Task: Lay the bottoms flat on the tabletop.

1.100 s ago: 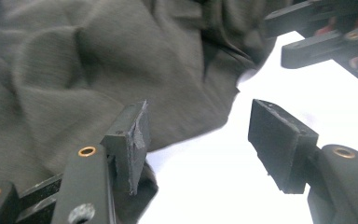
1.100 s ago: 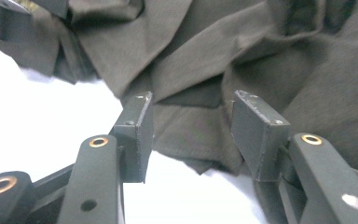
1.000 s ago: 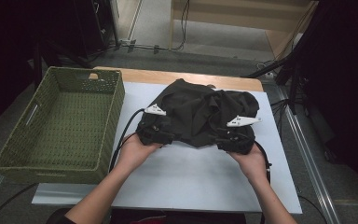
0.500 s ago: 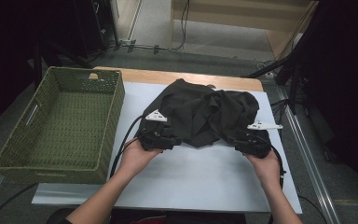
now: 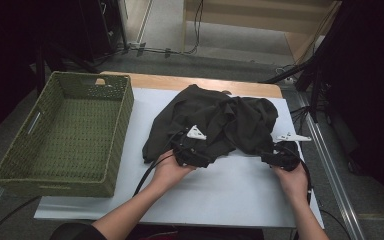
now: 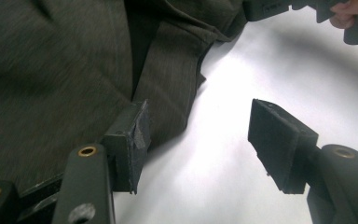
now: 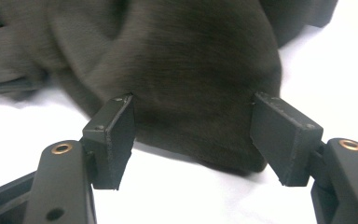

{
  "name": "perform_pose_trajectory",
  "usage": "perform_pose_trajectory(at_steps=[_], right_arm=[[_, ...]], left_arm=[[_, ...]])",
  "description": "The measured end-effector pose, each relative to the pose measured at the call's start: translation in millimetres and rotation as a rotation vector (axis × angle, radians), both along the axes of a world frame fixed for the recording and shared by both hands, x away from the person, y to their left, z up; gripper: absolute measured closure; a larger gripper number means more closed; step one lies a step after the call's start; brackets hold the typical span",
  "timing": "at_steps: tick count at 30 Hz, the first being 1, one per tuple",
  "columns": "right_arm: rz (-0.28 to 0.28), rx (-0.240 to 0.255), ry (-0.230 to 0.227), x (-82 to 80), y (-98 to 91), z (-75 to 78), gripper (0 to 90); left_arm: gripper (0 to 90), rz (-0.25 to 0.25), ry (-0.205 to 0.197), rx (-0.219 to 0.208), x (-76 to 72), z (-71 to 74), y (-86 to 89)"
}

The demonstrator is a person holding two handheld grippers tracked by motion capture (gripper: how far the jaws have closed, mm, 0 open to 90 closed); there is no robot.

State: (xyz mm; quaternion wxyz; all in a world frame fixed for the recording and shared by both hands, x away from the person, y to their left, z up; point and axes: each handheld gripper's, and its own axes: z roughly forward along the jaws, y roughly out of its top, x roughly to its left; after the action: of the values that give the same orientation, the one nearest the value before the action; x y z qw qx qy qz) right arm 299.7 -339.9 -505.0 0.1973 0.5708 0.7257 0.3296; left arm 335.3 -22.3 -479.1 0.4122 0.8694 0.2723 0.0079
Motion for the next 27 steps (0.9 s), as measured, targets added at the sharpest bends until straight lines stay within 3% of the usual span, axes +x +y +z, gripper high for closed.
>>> perform_pose_trajectory(at_steps=[4, 7, 10, 12, 14, 18, 22, 24, 25, 27], right_arm=[[0.0, -0.02, 0.003, 5.8, 0.6, -7.1, 29.9], [0.011, -0.007, 0.029, 9.4, 4.0, -13.4, 30.1], [0.016, -0.035, 0.028, 10.2, 9.1, -16.5, 30.7], [0.015, -0.036, 0.02, 10.1, 11.0, -17.2, 32.8], [0.017, -0.045, 0.006, 9.6, 13.0, -18.6, 35.9], [0.017, -0.036, -0.028, 9.3, 15.1, -20.8, 52.5], [0.007, -0.019, 0.0, 10.8, 13.4, -18.0, 83.8], [0.008, 0.005, 0.065, 13.2, 11.2, -12.1, 85.9], [0.006, 0.025, 0.097, 13.2, 9.3, -8.2, 86.1], [0.011, 0.091, 0.092, 7.1, 2.4, 1.8, 86.4]], left_arm=[[39.3, 0.003, -0.031, 0.023, 6.2, -9.0, -17.5], [37.5, 0.001, -0.001, 0.026, 12.6, -16.5, -29.1], [37.6, 0.005, -0.039, 0.083, 15.6, -24.1, -38.0], [38.5, 0.01, -0.027, 0.092, 16.9, -31.1, -41.1], [43.8, 0.014, -0.071, 0.095, 14.1, -33.1, -42.8], [71.6, 0.021, -0.162, 0.143, 9.9, -34.9, -46.9], [85.2, 0.021, -0.14, 0.144, 11.7, -33.5, -44.6], [86.6, 0.029, -0.043, 0.124, 15.3, -28.5, -40.2], [86.7, 0.028, -0.015, 0.108, 15.2, -24.7, -35.7], [86.7, 0.028, -0.005, 0.067, 10.4, -13.0, -25.4]])
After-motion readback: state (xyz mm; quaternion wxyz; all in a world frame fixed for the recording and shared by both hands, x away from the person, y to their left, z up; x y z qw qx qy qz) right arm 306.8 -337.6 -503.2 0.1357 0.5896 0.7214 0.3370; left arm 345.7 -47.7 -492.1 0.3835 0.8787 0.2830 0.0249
